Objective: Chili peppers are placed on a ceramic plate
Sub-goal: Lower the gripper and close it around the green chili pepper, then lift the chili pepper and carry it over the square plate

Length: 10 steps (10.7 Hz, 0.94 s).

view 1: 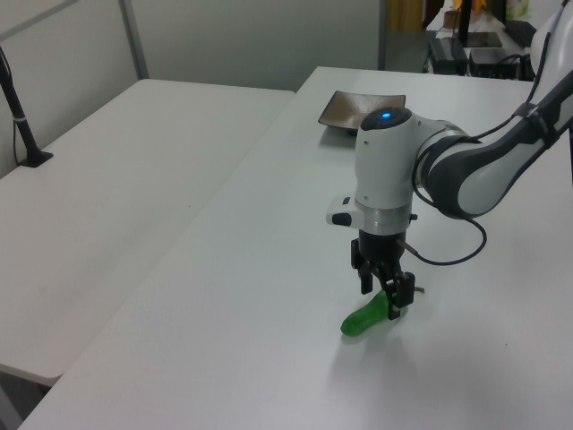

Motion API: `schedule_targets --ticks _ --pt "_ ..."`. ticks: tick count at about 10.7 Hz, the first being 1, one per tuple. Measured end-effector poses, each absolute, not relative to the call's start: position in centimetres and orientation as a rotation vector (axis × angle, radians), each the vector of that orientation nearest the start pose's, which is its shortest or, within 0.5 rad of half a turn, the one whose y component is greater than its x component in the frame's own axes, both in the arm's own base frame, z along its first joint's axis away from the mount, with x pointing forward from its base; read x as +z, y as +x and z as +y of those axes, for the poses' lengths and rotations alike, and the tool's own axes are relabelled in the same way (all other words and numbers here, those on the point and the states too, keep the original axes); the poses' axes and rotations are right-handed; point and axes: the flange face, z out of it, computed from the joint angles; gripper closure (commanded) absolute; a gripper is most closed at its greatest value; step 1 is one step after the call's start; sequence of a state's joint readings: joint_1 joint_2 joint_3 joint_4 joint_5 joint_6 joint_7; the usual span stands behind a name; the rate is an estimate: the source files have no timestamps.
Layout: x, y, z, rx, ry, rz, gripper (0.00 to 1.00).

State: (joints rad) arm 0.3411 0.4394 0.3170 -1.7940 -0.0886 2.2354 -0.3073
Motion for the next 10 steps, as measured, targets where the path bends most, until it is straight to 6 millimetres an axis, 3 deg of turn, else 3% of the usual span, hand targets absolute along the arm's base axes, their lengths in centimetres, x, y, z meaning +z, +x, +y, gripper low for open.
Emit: schedule_targets --ticks 2,3,8,10 --pt "31.78 52.68 38.3 -0.021 -2.707 -1.461 0.38" --pt "31.76 52.67 38.3 -0.021 -2.707 -1.461 0.45" --pt "31.87 52.7 38.34 -0.024 -2.706 -1.461 0.99" --pt "31.86 52.48 38.62 -0.024 -2.702 -1.469 1.0"
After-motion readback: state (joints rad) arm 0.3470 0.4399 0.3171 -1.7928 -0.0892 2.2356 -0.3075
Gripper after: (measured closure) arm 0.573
